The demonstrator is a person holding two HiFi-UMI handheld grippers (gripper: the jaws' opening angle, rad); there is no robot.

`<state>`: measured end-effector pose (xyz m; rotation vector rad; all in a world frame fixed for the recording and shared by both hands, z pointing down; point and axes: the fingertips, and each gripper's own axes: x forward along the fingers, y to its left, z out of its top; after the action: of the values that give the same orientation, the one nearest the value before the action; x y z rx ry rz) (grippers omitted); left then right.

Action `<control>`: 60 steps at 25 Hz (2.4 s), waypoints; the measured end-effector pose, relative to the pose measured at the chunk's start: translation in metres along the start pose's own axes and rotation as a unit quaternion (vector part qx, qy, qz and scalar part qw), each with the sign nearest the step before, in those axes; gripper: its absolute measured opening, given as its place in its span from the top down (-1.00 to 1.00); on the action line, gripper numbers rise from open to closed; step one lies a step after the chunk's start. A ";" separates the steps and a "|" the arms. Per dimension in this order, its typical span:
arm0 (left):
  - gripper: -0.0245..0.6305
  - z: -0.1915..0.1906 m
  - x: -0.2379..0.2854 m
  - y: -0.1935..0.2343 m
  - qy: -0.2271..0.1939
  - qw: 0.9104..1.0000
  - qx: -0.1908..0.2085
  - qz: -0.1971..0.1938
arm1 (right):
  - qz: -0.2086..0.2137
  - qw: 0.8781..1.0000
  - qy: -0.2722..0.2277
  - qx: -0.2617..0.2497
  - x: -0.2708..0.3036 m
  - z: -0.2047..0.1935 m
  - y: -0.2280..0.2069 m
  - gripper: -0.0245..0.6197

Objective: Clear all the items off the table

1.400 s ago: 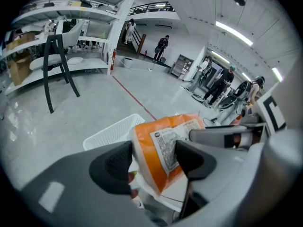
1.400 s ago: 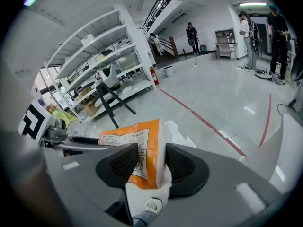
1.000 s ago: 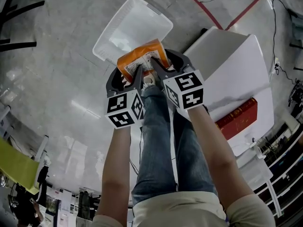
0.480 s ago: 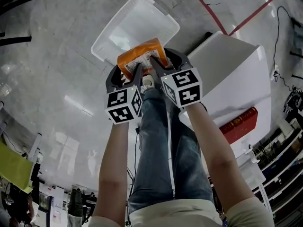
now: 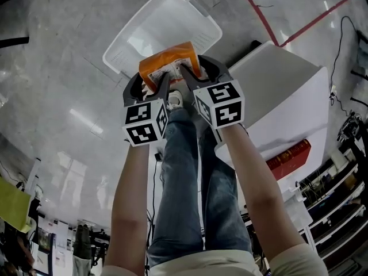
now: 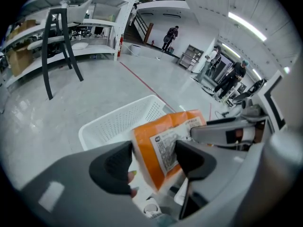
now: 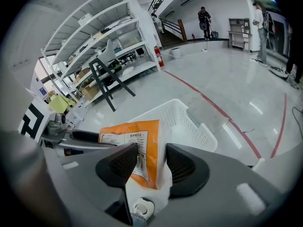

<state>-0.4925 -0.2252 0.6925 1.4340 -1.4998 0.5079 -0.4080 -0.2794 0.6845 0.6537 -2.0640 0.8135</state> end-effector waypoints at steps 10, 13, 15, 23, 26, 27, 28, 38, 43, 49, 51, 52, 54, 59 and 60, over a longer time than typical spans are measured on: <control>0.04 -0.007 0.001 0.009 0.017 1.000 -0.011 0.020 | -0.012 1.000 0.003 0.019 0.002 -0.001 -0.002 0.33; 0.04 -0.007 -0.004 0.010 0.010 0.999 -0.016 0.026 | -0.015 1.000 0.002 0.022 -0.002 0.000 -0.002 0.32; 0.06 -0.007 -0.007 0.008 0.011 1.000 -0.016 0.023 | -0.015 1.000 0.005 0.015 -0.003 0.000 0.000 0.32; 0.18 -0.010 -0.018 0.001 0.015 0.999 -0.028 0.021 | -0.008 1.000 0.007 0.010 -0.013 -0.001 0.011 0.36; 0.48 -0.009 -0.024 -0.002 0.017 0.999 -0.023 0.030 | -0.006 1.000 0.004 0.007 -0.019 0.001 0.017 0.45; 0.56 -0.008 -0.027 -0.003 0.015 0.999 -0.022 0.032 | -0.004 1.000 0.004 0.005 -0.021 0.002 0.019 0.48; 0.62 -0.006 -0.028 -0.004 0.014 0.999 -0.023 0.033 | -0.002 1.000 0.005 0.004 -0.022 0.002 0.022 0.51; 0.89 0.003 -0.045 -0.012 0.014 0.999 -0.028 0.032 | -0.007 1.000 0.004 -0.007 -0.039 0.009 0.035 0.93; 0.90 0.013 -0.054 -0.019 0.003 0.999 -0.023 0.029 | -0.006 1.000 -0.006 -0.012 -0.048 0.017 0.044 0.93; 0.90 0.023 -0.063 -0.031 -0.005 1.000 -0.014 0.026 | 0.000 1.000 -0.012 -0.015 -0.058 0.022 0.053 0.93; 0.90 0.026 -0.067 -0.033 -0.006 0.999 -0.005 0.032 | 0.002 1.000 -0.015 -0.014 -0.062 0.023 0.056 0.93; 0.90 0.027 -0.069 -0.034 -0.007 0.999 0.002 0.035 | 0.003 1.000 -0.016 -0.013 -0.064 0.024 0.057 0.93; 0.90 0.028 -0.073 -0.037 -0.009 0.999 0.010 0.036 | 0.005 1.000 -0.019 -0.011 -0.069 0.025 0.060 0.93; 0.90 0.032 -0.082 -0.044 -0.019 0.999 0.004 0.028 | 0.002 1.000 -0.029 -0.009 -0.081 0.029 0.060 0.93; 0.90 0.032 -0.083 -0.045 -0.018 0.999 0.004 0.027 | 0.001 1.000 -0.030 -0.008 -0.083 0.029 0.059 0.93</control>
<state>-0.4749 -0.2180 0.5945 1.4178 -1.5712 0.5231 -0.4173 -0.2481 0.5836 0.6740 -2.1242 0.7865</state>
